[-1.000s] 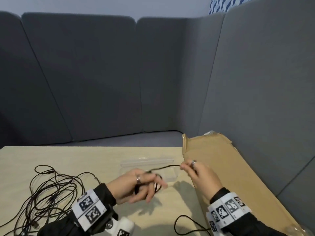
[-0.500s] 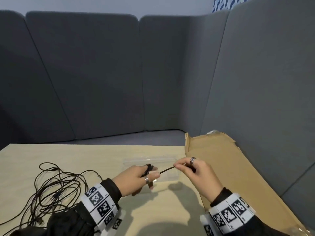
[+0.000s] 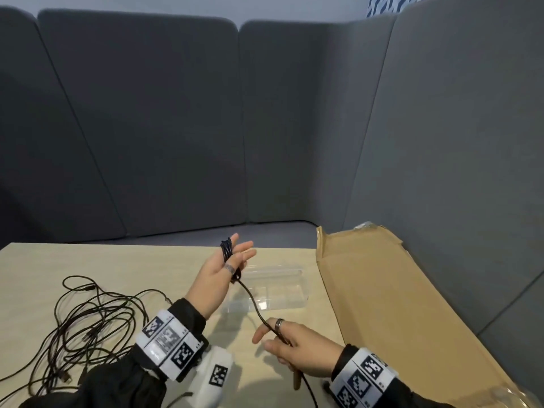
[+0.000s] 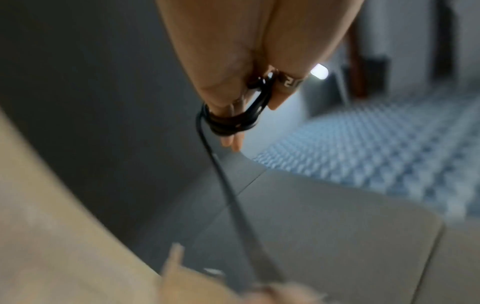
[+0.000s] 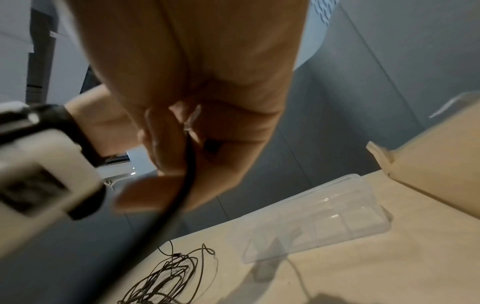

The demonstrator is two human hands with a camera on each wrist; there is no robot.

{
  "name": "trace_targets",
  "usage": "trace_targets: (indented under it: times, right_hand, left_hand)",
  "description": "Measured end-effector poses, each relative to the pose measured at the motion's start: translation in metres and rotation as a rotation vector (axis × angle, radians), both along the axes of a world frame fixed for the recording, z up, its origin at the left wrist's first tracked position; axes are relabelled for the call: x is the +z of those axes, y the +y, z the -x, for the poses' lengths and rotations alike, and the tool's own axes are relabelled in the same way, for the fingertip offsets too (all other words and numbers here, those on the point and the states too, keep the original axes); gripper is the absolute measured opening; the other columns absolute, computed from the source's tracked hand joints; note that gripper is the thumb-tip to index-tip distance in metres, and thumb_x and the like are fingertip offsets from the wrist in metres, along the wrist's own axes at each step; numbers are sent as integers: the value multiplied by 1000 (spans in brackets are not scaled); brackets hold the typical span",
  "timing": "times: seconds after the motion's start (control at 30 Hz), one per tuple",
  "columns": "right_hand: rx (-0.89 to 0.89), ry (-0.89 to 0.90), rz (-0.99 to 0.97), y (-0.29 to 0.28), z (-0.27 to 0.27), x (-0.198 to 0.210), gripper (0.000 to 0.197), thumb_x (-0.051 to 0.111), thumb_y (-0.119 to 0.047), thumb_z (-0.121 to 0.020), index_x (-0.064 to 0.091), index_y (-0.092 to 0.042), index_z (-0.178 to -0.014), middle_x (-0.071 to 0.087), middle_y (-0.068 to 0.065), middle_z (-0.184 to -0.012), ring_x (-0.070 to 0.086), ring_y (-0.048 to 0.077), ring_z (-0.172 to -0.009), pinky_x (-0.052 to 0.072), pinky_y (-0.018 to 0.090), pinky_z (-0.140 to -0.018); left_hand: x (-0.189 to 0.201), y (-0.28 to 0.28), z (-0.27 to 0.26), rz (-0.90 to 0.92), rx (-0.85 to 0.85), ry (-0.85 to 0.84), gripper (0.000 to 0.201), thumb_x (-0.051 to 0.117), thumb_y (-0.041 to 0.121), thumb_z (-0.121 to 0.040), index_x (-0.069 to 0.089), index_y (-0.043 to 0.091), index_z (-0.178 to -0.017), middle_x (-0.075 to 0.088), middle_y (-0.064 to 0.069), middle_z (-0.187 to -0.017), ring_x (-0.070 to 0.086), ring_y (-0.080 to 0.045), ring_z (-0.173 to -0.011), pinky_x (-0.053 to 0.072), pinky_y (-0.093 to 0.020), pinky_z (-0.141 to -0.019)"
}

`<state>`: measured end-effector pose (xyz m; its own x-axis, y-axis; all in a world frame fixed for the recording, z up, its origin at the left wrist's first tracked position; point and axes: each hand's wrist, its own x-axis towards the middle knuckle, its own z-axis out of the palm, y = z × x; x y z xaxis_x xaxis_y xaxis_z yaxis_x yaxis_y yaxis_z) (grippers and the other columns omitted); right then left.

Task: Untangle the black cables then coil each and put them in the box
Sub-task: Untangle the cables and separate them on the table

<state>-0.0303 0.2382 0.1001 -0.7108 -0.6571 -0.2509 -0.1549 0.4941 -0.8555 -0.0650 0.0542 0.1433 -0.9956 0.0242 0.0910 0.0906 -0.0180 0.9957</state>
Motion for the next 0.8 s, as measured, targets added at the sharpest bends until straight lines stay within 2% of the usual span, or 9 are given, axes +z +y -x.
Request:
trace_targets:
  times: [0.1,0.17,0.2,0.3,0.37,0.5,0.6,0.7,0.8]
  right_hand:
    - [-55,143,-31,8,7,8,15,44,-22,-97,57,-30,-98,44,-12,-64,42,0,-51,34,13,-50]
    - [-141,257,-36,17,19,15,12,50,-26,-95,60,-31,-88,50,-10,-69,43,0,-56,35,15,-57]
    - [-201,281,-32,23,26,18,11,56,-29,-92,60,-32,-82,50,-5,-67,43,5,-59,35,20,-59]
    - [-342,347,-70,37,40,19,14,68,-35,-81,61,-32,-69,47,-6,-59,41,9,-56,34,21,-55]
    - [-375,388,-91,34,44,14,15,68,-40,-79,60,-35,-68,56,-9,-63,47,5,-59,38,18,-57]
    - [-314,368,39,14,36,-5,14,55,-37,-91,62,-39,-79,64,-10,-74,55,4,-68,45,23,-66]
    - [-166,168,86,0,17,-20,25,40,-26,-99,54,-46,-91,51,-8,-64,48,5,-56,41,14,-53]
    - [-10,-55,-7,-11,-6,-36,22,35,-24,-99,53,-35,-93,47,-8,-66,46,0,-54,40,17,-60]
    - [102,57,-54,-13,-23,-36,18,38,-26,-96,54,-33,-95,57,-6,-76,52,0,-67,41,18,-70]
  left_hand:
    - [-18,-14,3,851,-103,140,51,36,17,-99,17,15,-146,50,6,-130,59,-6,-103,39,-16,-92]
    - [-26,-23,2,1148,-166,97,49,38,33,-97,27,17,-142,58,-2,-123,62,-15,-97,43,-22,-89]
    - [-27,-26,-1,1159,-219,32,48,41,47,-94,38,21,-134,64,-3,-110,65,-13,-87,47,-24,-84]
    - [-24,-29,-16,857,-454,-246,69,51,85,-58,64,26,-93,62,7,-59,50,-3,-44,42,-18,-49]
    - [-21,-23,-24,569,-657,-343,60,62,79,-58,70,24,-80,56,8,-46,40,-4,-35,33,-17,-42]
    - [-8,-10,-32,-134,-700,-375,47,75,47,-69,73,7,-94,65,-8,-56,50,-9,-33,42,-18,-43]
    - [2,-4,-30,-557,-434,-321,65,91,32,-44,73,6,-100,72,-17,-89,71,-24,-68,57,-28,-59]
    - [6,-6,-15,-652,-172,-158,66,82,25,-62,59,4,-120,66,-15,-116,65,-25,-106,57,-31,-82]
    - [-2,-13,-5,-238,-37,-63,40,53,15,-91,47,8,-130,65,-1,-120,59,-9,-114,48,-27,-97]
